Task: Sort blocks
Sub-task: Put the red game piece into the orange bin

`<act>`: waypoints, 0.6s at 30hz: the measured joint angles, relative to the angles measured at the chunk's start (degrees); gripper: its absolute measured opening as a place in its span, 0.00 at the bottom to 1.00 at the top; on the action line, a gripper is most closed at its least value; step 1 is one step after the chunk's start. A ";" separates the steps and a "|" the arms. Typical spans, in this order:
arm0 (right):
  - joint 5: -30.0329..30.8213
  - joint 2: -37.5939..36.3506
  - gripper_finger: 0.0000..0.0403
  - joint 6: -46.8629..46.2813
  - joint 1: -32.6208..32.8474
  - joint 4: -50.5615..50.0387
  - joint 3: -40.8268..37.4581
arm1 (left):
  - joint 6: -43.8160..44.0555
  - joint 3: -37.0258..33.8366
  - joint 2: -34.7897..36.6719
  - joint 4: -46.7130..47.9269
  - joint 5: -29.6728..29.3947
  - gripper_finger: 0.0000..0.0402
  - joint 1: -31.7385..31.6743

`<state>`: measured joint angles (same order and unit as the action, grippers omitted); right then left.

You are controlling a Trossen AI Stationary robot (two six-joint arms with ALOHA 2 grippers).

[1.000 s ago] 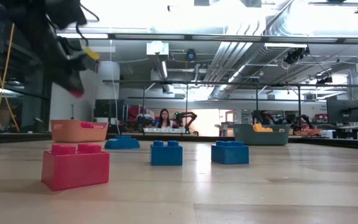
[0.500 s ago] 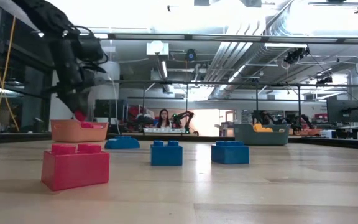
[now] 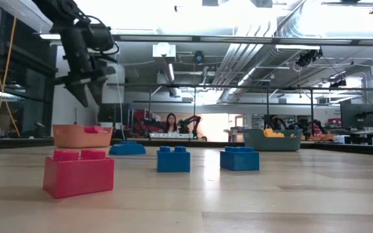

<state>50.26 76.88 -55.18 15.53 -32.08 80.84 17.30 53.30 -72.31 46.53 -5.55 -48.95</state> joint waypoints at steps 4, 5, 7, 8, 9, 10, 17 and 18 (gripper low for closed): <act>-2.34 0.00 0.40 0.06 0.00 -1.66 0.00 | 1.88 0.03 0.80 2.38 8.40 0.60 1.33; -3.50 0.00 0.40 0.09 0.00 -2.29 0.00 | 2.37 -0.61 1.49 1.79 12.21 0.60 2.49; -6.45 0.00 0.40 0.10 0.00 -3.70 0.00 | 3.88 -2.56 3.38 -1.17 18.87 0.60 6.75; -7.95 0.00 0.40 -0.01 0.00 -4.71 0.00 | 5.67 -3.92 4.56 -3.38 20.95 0.60 9.78; -9.26 0.00 0.40 -0.32 0.00 -5.64 0.00 | 7.96 -5.38 5.94 -5.52 22.05 0.60 13.21; -10.43 0.00 0.40 -0.75 0.13 -6.67 0.00 | 10.47 -6.96 7.43 -7.64 22.21 0.60 17.29; -11.84 0.02 0.40 -3.16 2.79 -11.47 0.00 | 30.28 -16.17 12.79 -23.60 15.15 0.60 53.80; -11.91 0.02 0.40 -3.30 3.21 -11.95 0.00 | 31.73 -16.54 12.63 -24.98 14.32 0.60 59.53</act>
<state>38.35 76.90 -58.48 18.74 -44.03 80.84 49.03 36.76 -59.68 21.56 8.77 10.58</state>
